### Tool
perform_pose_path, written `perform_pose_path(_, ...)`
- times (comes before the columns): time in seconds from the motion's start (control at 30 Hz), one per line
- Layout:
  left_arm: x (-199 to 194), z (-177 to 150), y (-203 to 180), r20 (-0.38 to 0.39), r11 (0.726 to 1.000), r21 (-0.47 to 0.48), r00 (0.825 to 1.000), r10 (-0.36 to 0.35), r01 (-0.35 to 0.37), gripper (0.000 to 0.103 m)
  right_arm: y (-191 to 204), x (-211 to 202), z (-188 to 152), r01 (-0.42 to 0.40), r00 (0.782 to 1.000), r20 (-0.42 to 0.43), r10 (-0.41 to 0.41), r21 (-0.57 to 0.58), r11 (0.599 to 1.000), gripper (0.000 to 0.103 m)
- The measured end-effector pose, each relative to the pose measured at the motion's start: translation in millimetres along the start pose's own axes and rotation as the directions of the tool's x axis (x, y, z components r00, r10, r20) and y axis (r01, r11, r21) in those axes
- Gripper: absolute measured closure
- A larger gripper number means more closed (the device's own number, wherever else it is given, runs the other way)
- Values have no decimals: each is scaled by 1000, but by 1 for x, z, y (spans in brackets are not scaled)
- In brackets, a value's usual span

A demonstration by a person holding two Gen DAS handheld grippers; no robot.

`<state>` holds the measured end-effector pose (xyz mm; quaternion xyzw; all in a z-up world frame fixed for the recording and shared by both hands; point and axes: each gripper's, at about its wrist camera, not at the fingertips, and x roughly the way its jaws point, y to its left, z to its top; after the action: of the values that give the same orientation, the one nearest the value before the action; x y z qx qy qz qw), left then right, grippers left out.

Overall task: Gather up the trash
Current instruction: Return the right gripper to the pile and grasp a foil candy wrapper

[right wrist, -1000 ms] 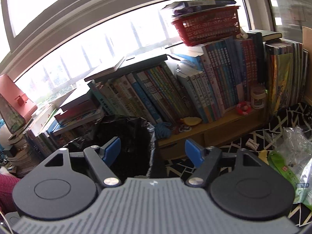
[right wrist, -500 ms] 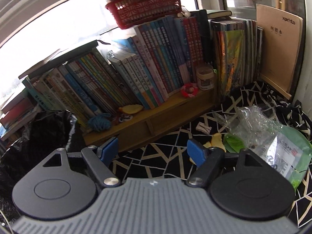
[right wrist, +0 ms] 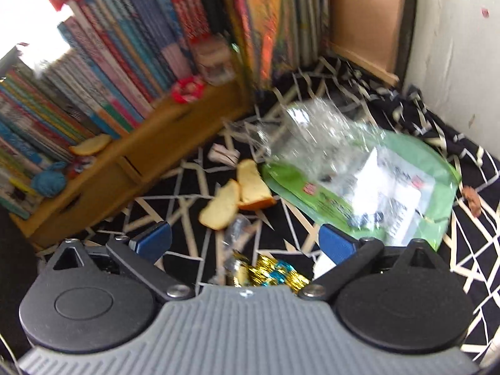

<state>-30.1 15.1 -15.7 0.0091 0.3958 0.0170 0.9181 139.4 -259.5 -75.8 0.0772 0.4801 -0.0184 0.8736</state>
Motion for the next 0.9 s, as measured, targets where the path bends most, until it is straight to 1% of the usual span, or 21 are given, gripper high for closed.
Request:
perform_pose_path(0.1,0,0,0,0,1000,1,1000,0,0,35,-8,19,-6,36,997,-68,-34,30,999,0)
perform_pose_path(0.2,0,0,0,0,1000,1,1000,1,-1,35,-10,34,-13,52,995,-91,-48,38,998,0)
perform_pose_path(0.27,0,0,0,0,1000,0,1000,0,0,35,-8,45,-18,67,992,-107,-64,23,998,1)
perform_pose_path(0.33,0,0,0,1,1000,2,1000,1,-1,34,-6,56,-22,69,990,-121,-68,7,998,6)
perform_pose_path(0.43,0,0,1,2,1000,3,1000,1,-1,34,-2,66,-29,74,988,-134,-75,-16,997,8)
perform_pose_path(0.47,1,0,1,2,1000,3,1000,1,-1,34,-1,69,-30,71,987,-141,-74,-22,997,11)
perform_pose_path(0.53,1,-1,1,2,1000,2,1000,-1,1,34,-1,72,-32,67,985,-156,-69,-17,998,20)
perform_pose_path(0.57,1,0,2,1,1000,1,1000,-2,2,33,-2,74,-33,63,985,-162,-64,-11,998,22)
perform_pose_path(0.67,2,0,3,-2,1000,-2,1000,-3,3,32,-4,77,-37,60,983,-172,-59,1,998,34)
perform_pose_path(0.73,2,0,3,-2,1000,-2,1000,-4,4,32,-6,78,-38,55,983,-178,-51,19,998,54)
perform_pose_path(0.77,2,0,3,-2,1000,-2,1000,-4,4,32,-6,78,-38,54,983,-176,-49,26,998,57)
perform_pose_path(0.87,2,0,3,-2,1000,-3,1000,-4,4,32,-5,72,-36,45,987,-153,-40,29,999,72)
perform_pose_path(0.9,2,0,3,-2,1000,-3,1000,-4,4,32,-5,68,-34,36,990,-141,-30,36,999,83)
